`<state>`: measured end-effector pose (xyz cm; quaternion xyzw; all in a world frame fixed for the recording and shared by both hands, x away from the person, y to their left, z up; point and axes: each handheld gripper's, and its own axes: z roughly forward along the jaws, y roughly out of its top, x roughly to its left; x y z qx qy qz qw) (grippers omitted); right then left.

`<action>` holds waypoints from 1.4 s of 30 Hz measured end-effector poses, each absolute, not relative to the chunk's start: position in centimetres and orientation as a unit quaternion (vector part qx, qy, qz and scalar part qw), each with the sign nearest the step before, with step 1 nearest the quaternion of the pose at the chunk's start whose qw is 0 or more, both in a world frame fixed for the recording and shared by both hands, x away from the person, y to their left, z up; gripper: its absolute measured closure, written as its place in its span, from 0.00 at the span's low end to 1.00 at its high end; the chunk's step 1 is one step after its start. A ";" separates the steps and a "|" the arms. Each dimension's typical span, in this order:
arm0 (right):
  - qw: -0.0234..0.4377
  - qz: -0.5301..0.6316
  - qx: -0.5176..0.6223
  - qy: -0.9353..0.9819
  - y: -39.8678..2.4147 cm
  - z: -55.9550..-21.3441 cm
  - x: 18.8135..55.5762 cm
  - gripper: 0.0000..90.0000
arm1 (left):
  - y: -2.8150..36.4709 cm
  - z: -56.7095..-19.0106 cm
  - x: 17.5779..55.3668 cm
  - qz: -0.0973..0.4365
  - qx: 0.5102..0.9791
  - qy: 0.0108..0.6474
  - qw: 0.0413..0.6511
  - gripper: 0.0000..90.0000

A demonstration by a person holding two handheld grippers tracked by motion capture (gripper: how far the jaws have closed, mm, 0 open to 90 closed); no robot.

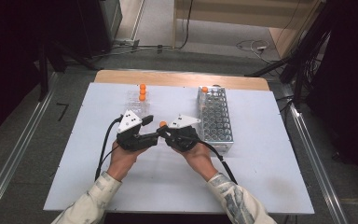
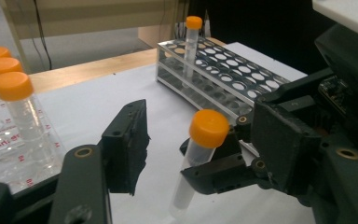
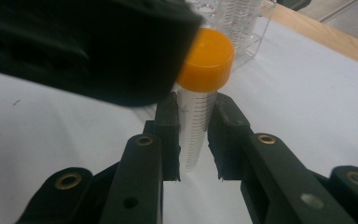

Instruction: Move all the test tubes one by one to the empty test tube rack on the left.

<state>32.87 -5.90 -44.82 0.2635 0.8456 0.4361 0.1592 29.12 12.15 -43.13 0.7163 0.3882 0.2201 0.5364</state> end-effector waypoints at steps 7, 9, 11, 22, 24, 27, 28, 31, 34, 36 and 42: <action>0.153 0.438 0.258 0.847 -5.6 -44.8 32.6 0.80 | 11.7 -43.4 29.1 0.228 0.728 0.379 0.524 0.57; 0.151 0.439 0.257 0.848 -5.6 -44.8 32.5 0.80 | 11.7 -43.5 29.1 0.231 0.727 0.379 0.524 0.63; 0.151 0.439 0.256 0.848 -5.5 -44.8 32.4 0.80 | 11.6 -43.6 29.1 0.231 0.729 0.379 0.521 0.68; 0.147 0.437 0.256 0.849 -5.5 -44.8 32.4 0.80 | 11.6 -43.8 29.3 0.234 0.731 0.379 0.516 0.77; 0.145 0.437 0.257 0.849 -5.5 -44.8 32.4 0.80 | 11.6 -43.8 29.2 0.236 0.730 0.379 0.517 0.78; 0.143 0.439 0.258 0.849 -5.6 -44.8 32.4 0.79 | 11.6 -43.8 29.2 0.236 0.727 0.380 0.521 0.78; 0.143 0.439 0.258 0.848 -5.6 -44.7 32.4 0.75 | 11.6 -43.8 29.2 0.238 0.727 0.381 0.520 0.78; 0.135 0.439 0.256 0.850 -5.6 -44.7 32.4 0.54 | 11.9 -43.6 29.3 0.243 0.720 0.386 0.523 0.78; 0.129 0.432 0.260 0.854 -5.8 -44.7 32.6 0.39 | 12.3 -43.4 29.5 0.243 0.710 0.395 0.530 0.78; 0.124 0.428 0.263 0.856 -5.9 -44.7 32.7 0.32 | 12.6 -43.2 29.8 0.242 0.703 0.403 0.533 0.78; 0.117 0.412 0.273 0.861 -6.0 -45.0 32.9 0.21 | 13.3 -42.6 30.3 0.245 0.695 0.419 0.530 0.78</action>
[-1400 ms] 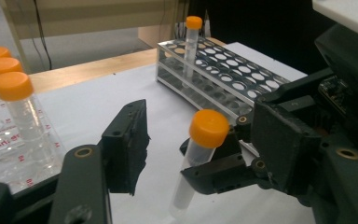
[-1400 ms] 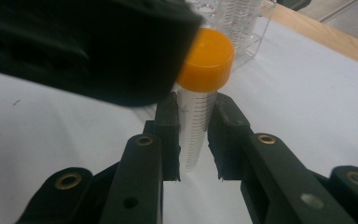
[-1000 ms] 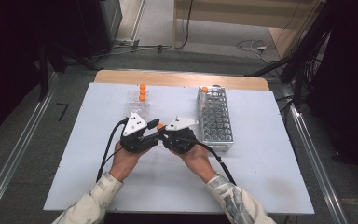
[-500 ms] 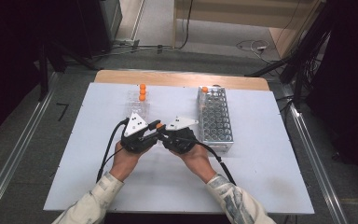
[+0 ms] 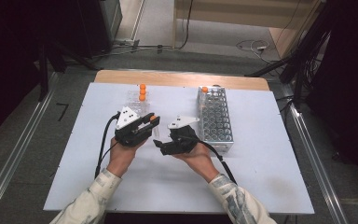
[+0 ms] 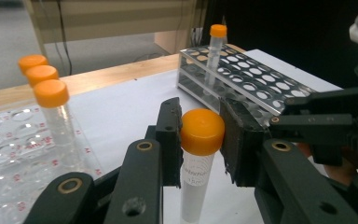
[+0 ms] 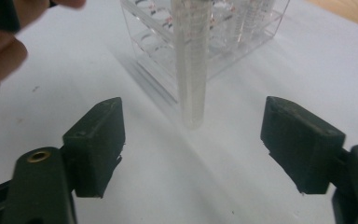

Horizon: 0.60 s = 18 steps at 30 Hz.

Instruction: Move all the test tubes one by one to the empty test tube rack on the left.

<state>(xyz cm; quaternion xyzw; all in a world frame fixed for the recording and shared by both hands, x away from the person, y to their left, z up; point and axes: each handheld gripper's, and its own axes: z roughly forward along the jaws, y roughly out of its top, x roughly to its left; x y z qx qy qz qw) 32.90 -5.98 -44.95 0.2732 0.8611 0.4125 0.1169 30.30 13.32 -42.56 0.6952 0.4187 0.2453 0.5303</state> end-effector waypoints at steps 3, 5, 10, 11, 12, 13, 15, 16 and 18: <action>0.118 0.409 0.272 0.863 -6.0 -45.1 33.0 0.19 | 13.7 -42.1 30.8 0.247 0.689 0.427 0.531 0.78; 0.119 0.410 0.272 0.862 -6.0 -45.0 33.0 0.19 | 14.0 -41.8 31.1 0.249 0.683 0.432 0.533 0.78; 0.119 0.408 0.278 0.861 -6.2 -44.9 33.0 0.19 | 14.9 -40.9 31.8 0.257 0.669 0.439 0.541 0.78; 0.117 0.408 0.281 0.861 -6.2 -45.0 33.0 0.19 | 15.1 -40.8 32.0 0.260 0.669 0.440 0.539 0.78; 0.117 0.408 0.280 0.861 -6.2 -45.0 33.0 0.19 | 15.2 -40.6 32.2 0.262 0.669 0.442 0.537 0.78; 0.117 0.407 0.281 0.861 -6.2 -45.0 33.0 0.19 | 15.4 -40.5 32.4 0.263 0.668 0.444 0.536 0.78; 0.117 0.407 0.280 0.862 -6.2 -45.1 33.0 0.19 | 15.7 -40.1 32.6 0.267 0.665 0.447 0.535 0.78; 0.117 0.406 0.281 0.861 -6.2 -45.0 33.0 0.19 | 15.8 -39.9 32.7 0.269 0.663 0.447 0.537 0.78; 0.119 0.408 0.279 0.861 -6.2 -45.0 33.0 0.19 | 16.0 -39.4 32.8 0.274 0.660 0.447 0.538 0.78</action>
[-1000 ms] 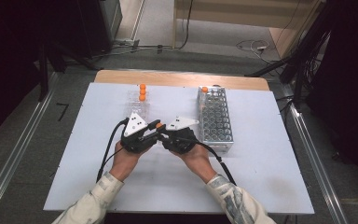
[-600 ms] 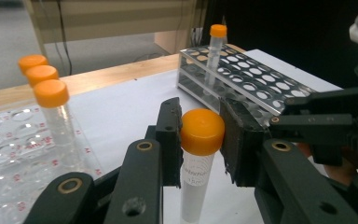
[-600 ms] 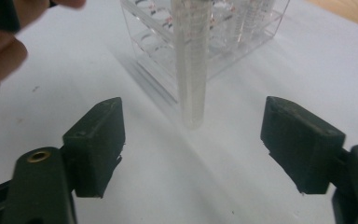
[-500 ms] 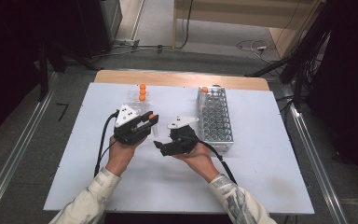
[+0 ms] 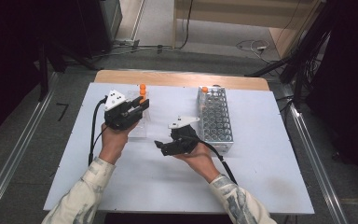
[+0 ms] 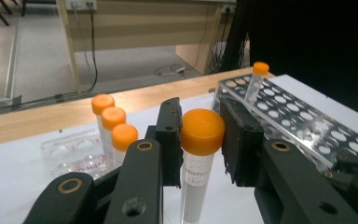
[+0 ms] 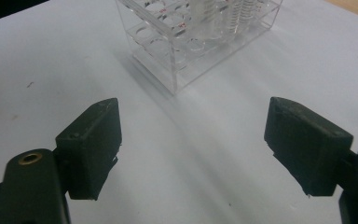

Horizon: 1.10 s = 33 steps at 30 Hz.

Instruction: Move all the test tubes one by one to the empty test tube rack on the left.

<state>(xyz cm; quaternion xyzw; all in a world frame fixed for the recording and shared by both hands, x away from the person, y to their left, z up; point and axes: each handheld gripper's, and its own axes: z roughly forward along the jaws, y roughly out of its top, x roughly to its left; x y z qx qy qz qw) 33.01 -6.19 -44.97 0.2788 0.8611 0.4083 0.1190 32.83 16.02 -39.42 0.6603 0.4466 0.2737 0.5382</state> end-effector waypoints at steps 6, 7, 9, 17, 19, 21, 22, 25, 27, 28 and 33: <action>0.118 0.409 0.278 0.861 -6.2 -44.9 32.9 0.20 | 16.4 -39.0 33.7 0.285 0.650 0.455 0.537 0.78; 0.119 0.408 0.277 0.862 -6.2 -44.9 32.9 0.20 | 16.5 -39.0 33.9 0.288 0.649 0.458 0.535 0.78; 0.121 0.410 0.274 0.861 -6.2 -44.8 32.9 0.20 | 16.6 -39.2 34.3 0.298 0.648 0.458 0.530 0.78; 0.121 0.411 0.278 0.860 -6.4 -44.8 32.9 0.20 | 17.2 -39.5 35.6 0.314 0.639 0.475 0.517 0.78; 0.122 0.411 0.277 0.860 -6.4 -44.8 32.8 0.20 | 17.2 -39.8 35.8 0.312 0.640 0.480 0.513 0.78; 0.122 0.411 0.278 0.860 -6.4 -44.7 32.8 0.20 | 17.1 -40.1 36.0 0.309 0.644 0.481 0.507 0.78; 0.121 0.411 0.278 0.860 -6.4 -44.7 32.8 0.20 | 17.0 -40.2 36.1 0.309 0.646 0.482 0.505 0.78; 0.121 0.412 0.278 0.859 -6.4 -44.7 32.8 0.21 | 16.7 -40.8 36.3 0.309 0.654 0.485 0.492 0.78; 0.121 0.412 0.278 0.859 -6.4 -44.7 32.8 0.21 | 16.6 -41.3 36.3 0.307 0.656 0.489 0.486 0.78; 0.121 0.412 0.277 0.860 -6.4 -44.7 32.8 0.21 | 16.5 -41.6 36.4 0.306 0.658 0.490 0.483 0.78; 0.123 0.411 0.279 0.859 -6.5 -44.7 32.8 0.21 | 16.3 -42.5 36.2 0.305 0.663 0.493 0.474 0.78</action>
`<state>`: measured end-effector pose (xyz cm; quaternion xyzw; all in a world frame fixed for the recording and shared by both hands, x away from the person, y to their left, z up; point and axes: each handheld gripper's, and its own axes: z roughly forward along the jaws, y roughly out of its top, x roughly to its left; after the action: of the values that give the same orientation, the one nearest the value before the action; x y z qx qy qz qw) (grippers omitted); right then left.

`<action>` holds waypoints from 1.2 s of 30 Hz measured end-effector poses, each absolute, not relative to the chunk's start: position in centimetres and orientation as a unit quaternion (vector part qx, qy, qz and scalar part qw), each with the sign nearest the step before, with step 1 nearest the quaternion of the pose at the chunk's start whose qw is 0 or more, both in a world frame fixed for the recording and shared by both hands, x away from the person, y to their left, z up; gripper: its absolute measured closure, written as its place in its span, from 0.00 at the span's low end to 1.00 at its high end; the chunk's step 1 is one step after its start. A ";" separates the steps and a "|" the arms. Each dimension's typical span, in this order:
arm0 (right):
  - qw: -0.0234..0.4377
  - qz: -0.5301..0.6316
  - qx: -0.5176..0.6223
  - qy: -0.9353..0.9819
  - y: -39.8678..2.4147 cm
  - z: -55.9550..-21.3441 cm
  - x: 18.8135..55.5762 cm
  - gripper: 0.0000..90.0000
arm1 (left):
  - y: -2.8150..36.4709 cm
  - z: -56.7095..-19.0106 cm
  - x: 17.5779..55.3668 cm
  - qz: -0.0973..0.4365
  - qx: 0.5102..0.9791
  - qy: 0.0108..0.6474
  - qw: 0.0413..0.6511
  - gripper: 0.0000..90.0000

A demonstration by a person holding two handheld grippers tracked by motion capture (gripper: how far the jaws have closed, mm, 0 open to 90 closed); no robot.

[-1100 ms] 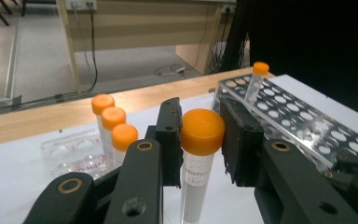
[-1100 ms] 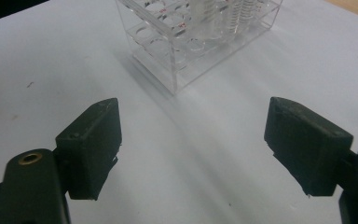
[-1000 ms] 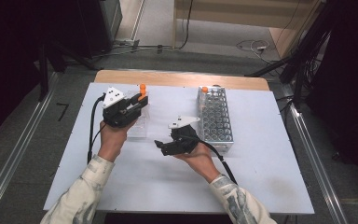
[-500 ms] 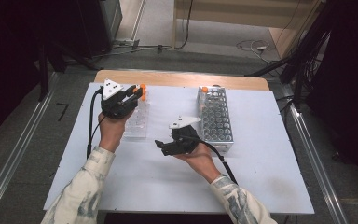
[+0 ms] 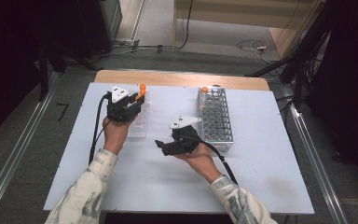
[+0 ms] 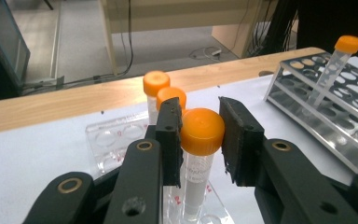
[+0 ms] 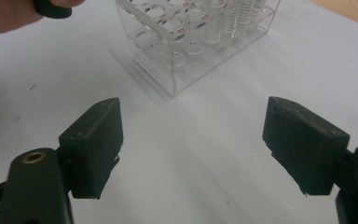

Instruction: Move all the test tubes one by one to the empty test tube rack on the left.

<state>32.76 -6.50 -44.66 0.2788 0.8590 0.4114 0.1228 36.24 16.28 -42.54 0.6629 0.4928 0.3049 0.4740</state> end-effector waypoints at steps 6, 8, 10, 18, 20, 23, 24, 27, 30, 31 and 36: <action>0.123 0.411 0.278 0.859 -6.4 -44.7 32.7 0.21 | 15.7 -43.0 36.2 0.313 0.672 0.492 0.457 0.78; 0.123 0.411 0.277 0.859 -6.5 -44.7 32.7 0.21 | 15.7 -43.2 36.2 0.314 0.671 0.492 0.458 0.78; 0.123 0.411 0.279 0.859 -6.5 -44.7 32.7 0.21 | 15.7 -43.3 36.1 0.313 0.671 0.492 0.458 0.77; 0.122 0.409 0.278 0.861 -6.5 -44.8 32.7 0.21 | 15.7 -43.5 36.1 0.310 0.673 0.495 0.454 0.77; 0.122 0.410 0.276 0.861 -6.5 -44.8 32.7 0.21 | 15.6 -43.7 36.1 0.306 0.676 0.497 0.450 0.76; 0.123 0.410 0.277 0.860 -6.5 -44.8 32.7 0.21 | 15.5 -43.9 36.2 0.306 0.678 0.496 0.449 0.72; 0.124 0.410 0.278 0.860 -6.5 -44.8 32.7 0.21 | 15.5 -43.9 36.2 0.305 0.678 0.496 0.449 0.72; 0.123 0.410 0.278 0.860 -6.5 -44.8 32.7 0.21 | 15.5 -43.8 36.0 0.305 0.680 0.493 0.448 0.67; 0.123 0.412 0.277 0.859 -6.6 -44.7 32.8 0.21 | 15.5 -43.9 35.7 0.306 0.676 0.494 0.453 0.63; 0.124 0.414 0.277 0.858 -6.6 -44.7 32.8 0.21 | 15.5 -43.9 35.6 0.306 0.674 0.496 0.453 0.61; 0.127 0.412 0.278 0.858 -6.6 -44.6 32.7 0.21 | 15.6 -44.6 34.8 0.307 0.671 0.505 0.447 0.49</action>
<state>32.73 -6.63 -44.61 0.2784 0.8581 0.4124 0.1267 34.84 15.56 -44.56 0.6712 0.5049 0.3072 0.4474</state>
